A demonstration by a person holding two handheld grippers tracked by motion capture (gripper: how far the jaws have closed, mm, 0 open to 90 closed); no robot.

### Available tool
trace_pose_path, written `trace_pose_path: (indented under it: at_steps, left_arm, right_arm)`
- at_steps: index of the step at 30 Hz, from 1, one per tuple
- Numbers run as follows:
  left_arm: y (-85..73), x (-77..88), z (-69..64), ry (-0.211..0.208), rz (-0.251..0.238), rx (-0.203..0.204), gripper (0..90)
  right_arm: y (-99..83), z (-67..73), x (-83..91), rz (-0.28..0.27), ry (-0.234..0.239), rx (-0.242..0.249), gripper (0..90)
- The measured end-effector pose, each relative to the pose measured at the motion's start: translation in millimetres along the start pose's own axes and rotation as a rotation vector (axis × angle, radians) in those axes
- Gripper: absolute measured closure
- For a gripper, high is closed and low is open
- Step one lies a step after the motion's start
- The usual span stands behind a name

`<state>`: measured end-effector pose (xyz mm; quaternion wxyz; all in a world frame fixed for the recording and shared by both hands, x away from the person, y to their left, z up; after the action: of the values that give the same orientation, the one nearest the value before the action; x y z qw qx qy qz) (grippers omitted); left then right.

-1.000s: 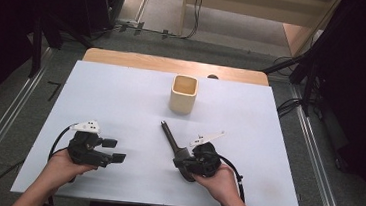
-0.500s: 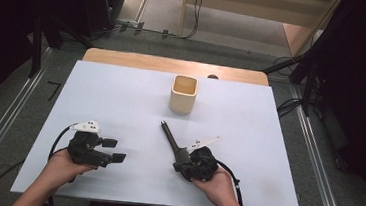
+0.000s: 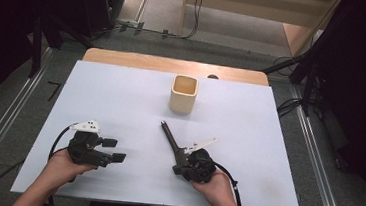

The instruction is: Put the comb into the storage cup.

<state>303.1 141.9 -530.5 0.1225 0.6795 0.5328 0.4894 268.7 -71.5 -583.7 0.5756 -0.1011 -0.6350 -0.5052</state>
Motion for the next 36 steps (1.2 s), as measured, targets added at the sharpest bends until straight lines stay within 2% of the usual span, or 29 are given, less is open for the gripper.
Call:
trace_pose_path:
  at_steps: [7, 18, 31, 36]
  left_arm:
    - [1.6, 0.8, 0.1, 0.001, -0.014, 0.0, 28.1]
    - [0.9, 0.6, 0.0, 0.0, -0.008, 0.001, 28.1]
    - [1.3, 0.6, -0.2, 0.002, -0.011, 0.001, 28.1]
    - [1.2, 0.3, -0.2, 0.001, -0.008, -0.001, 28.1]
  right_arm:
    - [-0.1, -0.3, 0.1, 0.0, 0.008, 0.0, 87.5]
    - [-0.7, -7.5, 1.3, 0.003, 0.013, -0.007, 87.6]
    - [-0.8, -22.9, 4.5, 0.001, -0.021, -0.037, 87.6]
    - [-0.3, -30.7, 6.0, -0.011, -0.046, -0.052, 87.6]
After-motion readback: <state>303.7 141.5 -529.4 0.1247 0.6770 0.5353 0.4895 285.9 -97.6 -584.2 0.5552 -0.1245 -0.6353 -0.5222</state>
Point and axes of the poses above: each handheld gripper's, and its own axes: x roughly backward along the jaws, y roughly out of its top, z roughly to its left, the point moved 10 cm from there along -x, roughly forward along the jaws, and after that the axes turned 13 degrees about -y, right-handed, at the moved point
